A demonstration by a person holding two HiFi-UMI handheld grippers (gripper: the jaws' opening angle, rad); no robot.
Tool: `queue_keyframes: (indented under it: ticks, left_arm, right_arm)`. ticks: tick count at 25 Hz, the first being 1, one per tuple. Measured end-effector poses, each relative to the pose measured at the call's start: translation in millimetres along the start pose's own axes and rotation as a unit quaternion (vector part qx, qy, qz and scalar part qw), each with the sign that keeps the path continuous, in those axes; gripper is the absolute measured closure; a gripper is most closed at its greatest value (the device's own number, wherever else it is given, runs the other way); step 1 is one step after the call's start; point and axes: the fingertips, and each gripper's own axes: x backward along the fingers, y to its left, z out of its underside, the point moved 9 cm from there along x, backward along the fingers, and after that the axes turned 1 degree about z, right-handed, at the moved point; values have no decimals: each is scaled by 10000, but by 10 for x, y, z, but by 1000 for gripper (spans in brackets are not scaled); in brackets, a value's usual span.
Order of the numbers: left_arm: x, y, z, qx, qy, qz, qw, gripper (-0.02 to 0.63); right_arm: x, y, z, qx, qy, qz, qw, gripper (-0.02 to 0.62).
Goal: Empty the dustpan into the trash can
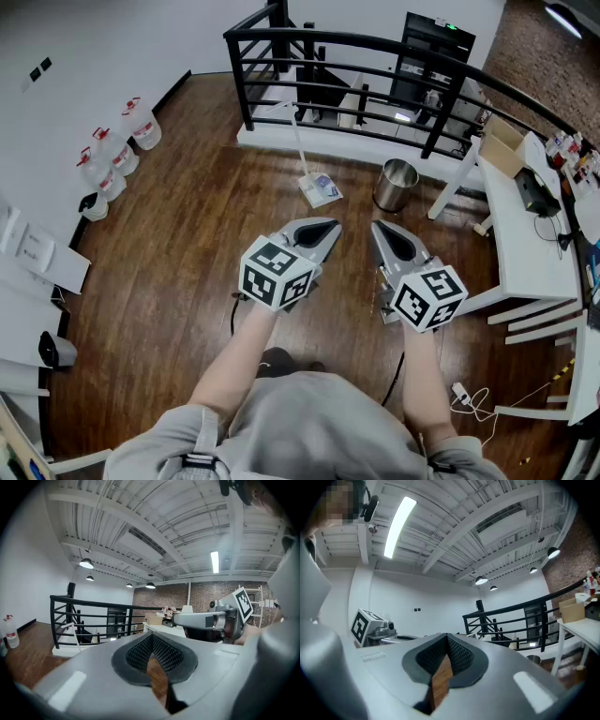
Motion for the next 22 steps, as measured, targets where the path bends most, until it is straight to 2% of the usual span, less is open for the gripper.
queue_keyframes:
  ticks: [10,15,22]
  left_arm:
    - [-544,1260,-129,38,-56,187,9998,601]
    - [-915,1985,-304,86,-57,373,9992,601]
    - [-1609,2591,-473,212,-40,540,9983,601]
  right_arm:
    - [-1172,-496,-116,208,75,266,9994,595]
    - [-1797,-825,-256,221,104,629,9977,595]
    - [-2373,-1401,-400,168,172,866,9960,595]
